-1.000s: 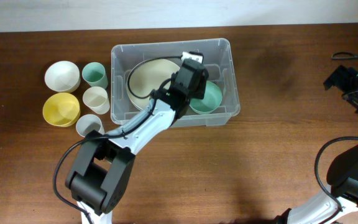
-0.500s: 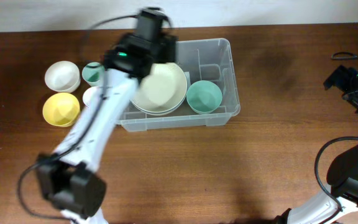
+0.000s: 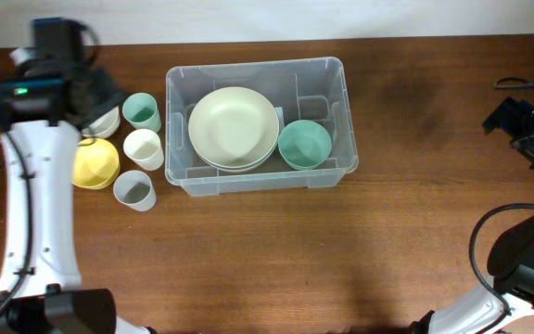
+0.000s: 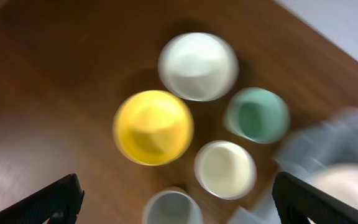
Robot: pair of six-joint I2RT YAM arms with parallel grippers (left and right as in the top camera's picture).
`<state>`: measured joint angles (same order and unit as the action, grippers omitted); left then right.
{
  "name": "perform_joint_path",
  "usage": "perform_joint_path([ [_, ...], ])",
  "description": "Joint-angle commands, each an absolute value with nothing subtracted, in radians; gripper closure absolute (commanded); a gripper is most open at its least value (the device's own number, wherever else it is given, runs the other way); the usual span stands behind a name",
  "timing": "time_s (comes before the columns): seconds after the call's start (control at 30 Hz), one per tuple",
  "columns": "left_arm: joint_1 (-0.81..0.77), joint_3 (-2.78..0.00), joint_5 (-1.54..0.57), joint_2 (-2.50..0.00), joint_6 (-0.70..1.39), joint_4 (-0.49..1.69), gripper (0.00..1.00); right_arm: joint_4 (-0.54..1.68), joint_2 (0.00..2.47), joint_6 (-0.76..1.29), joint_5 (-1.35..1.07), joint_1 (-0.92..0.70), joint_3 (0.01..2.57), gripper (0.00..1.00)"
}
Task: Pack container
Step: 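Move the left gripper back to the yellow bowl, then grasp the yellow bowl rim with the left gripper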
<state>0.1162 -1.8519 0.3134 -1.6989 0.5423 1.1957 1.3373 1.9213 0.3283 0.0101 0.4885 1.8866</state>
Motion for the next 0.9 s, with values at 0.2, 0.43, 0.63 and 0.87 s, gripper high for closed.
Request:
perform_joint_path([
  [0.2,0.340,-1.540,0.162,-1.705,0.694,1.069,0.01,1.338,1.908,0.322,0.012,0.491,1.883,0.01],
  [0.43,0.387,-1.327,0.117,-1.705,0.694,0.876,0.01,1.338,1.908,0.322,0.012,0.491,1.883,0.01],
  [0.63,0.387,-1.295,0.123,-1.730,0.697,0.823,0.01,1.338,1.908,0.322,0.012,0.491,1.883,0.01],
  [0.87,0.387,-1.295,0.122,-1.833,0.738,0.778,0.01,1.338,1.908,0.322,0.012,0.491,1.883,0.01],
])
